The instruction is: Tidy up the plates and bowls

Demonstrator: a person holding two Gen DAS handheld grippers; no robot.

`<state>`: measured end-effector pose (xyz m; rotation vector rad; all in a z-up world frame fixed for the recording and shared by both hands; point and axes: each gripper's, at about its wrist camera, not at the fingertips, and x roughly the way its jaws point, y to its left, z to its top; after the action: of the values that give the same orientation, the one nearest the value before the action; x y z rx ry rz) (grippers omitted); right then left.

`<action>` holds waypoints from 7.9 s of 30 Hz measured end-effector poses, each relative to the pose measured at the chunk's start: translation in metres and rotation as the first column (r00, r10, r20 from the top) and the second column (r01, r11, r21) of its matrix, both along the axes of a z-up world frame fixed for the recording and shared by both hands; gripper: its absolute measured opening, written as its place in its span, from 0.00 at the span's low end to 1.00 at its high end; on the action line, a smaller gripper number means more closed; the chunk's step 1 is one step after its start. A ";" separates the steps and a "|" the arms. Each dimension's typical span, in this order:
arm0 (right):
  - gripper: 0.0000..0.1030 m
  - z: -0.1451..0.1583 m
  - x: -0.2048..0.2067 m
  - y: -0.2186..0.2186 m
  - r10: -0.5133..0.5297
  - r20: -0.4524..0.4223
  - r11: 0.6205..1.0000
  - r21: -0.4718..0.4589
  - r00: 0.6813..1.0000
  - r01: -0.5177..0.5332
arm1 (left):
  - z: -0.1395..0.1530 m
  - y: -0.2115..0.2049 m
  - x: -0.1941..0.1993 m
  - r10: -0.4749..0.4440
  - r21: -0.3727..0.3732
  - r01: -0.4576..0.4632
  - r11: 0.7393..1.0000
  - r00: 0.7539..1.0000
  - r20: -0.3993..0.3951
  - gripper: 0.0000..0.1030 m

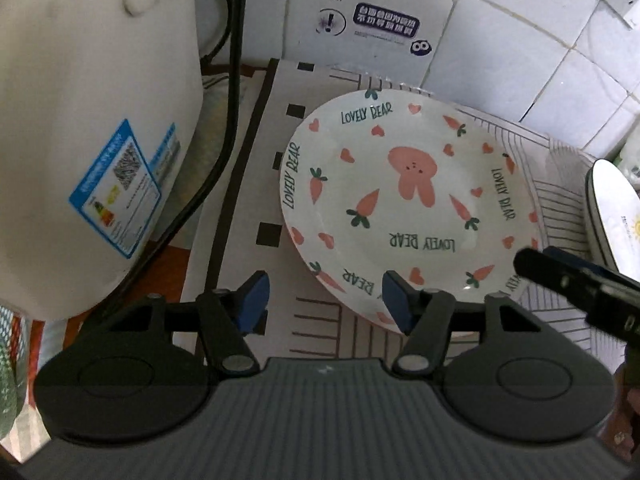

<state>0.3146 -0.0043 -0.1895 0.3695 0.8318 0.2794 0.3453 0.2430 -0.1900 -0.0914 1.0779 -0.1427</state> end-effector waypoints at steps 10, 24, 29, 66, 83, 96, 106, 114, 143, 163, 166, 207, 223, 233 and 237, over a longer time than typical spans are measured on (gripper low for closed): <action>0.29 -0.020 0.031 0.002 -0.055 -0.049 0.997 0.045 0.997 0.057 | -0.003 0.000 0.012 -0.039 -0.007 0.039 0.999 0.999 0.025 0.26; 0.16 -0.020 0.036 -0.004 -0.064 -0.115 0.994 0.081 0.991 0.073 | 0.004 -0.007 0.011 -0.052 0.025 0.051 0.998 0.998 0.026 0.28; 0.19 -0.008 0.021 -0.007 -0.025 -0.121 0.999 0.031 0.992 0.029 | 0.022 -0.018 0.001 -0.112 0.077 0.109 0.991 0.993 0.043 0.28; 0.22 0.057 -0.071 -0.215 -0.254 -0.063 0.965 -0.086 0.965 0.248 | 0.070 -0.240 -0.012 -0.405 -0.001 0.405 0.914 0.914 0.010 0.28; 0.23 0.048 -0.046 -0.218 -0.220 -0.205 0.973 -0.117 0.954 0.199 | 0.049 -0.256 0.017 -0.312 -0.007 0.315 0.949 0.936 -0.161 0.28; 0.40 0.056 -0.026 -0.178 -0.288 -0.322 0.920 -0.356 0.902 0.167 | 0.039 -0.262 0.025 -0.335 0.013 0.344 0.939 0.921 -0.197 0.28; 0.44 0.043 -0.024 -0.165 -0.353 -0.302 0.864 -0.469 0.885 0.184 | 0.035 -0.263 0.027 -0.362 0.011 0.371 0.929 0.913 -0.187 0.23; 0.41 0.048 -0.034 -0.174 -0.323 -0.241 0.871 -0.453 0.915 0.189 | 0.038 -0.261 0.027 -0.369 0.002 0.377 0.926 0.908 -0.197 0.23; 0.60 0.148 -0.231 -0.326 -0.331 0.179 0.857 -0.353 0.926 0.375 | 0.144 -0.360 -0.112 -0.439 -0.024 0.438 0.898 0.898 -0.019 0.27; 0.91 0.094 -0.301 -0.435 -0.208 0.145 0.894 -0.372 0.967 0.248 | 0.126 -0.528 -0.200 -0.493 -0.080 0.493 0.867 0.870 0.016 0.77; 0.92 0.083 -0.304 -0.440 -0.195 0.144 0.892 -0.384 0.970 0.237 | 0.117 -0.546 -0.205 -0.505 -0.074 0.505 0.860 0.863 0.014 0.79; 0.92 0.016 -0.288 -0.431 -0.081 0.156 0.927 -0.350 0.984 0.132 | 0.032 -0.581 -0.214 -0.457 -0.129 0.441 0.888 0.879 -0.135 0.19; 0.92 0.044 -0.253 -0.339 0.165 0.210 0.941 -0.327 0.964 -0.090 | 0.073 -0.465 -0.202 -0.304 -0.018 0.305 0.952 0.941 -0.147 0.19; 0.92 0.038 -0.210 -0.265 0.307 0.219 0.925 -0.296 0.926 -0.236 | 0.069 -0.385 -0.184 -0.135 0.034 0.142 0.989 0.979 -0.150 0.19; 0.92 0.033 -0.191 -0.241 0.354 0.220 0.911 -0.300 0.909 -0.282 | 0.059 -0.358 -0.176 -0.074 0.024 0.079 0.997 0.986 -0.149 0.19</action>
<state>0.1236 -0.2457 -0.1565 -0.0600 0.6453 0.5094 0.1691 -0.1147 -0.1309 -0.0335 1.2320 -0.1912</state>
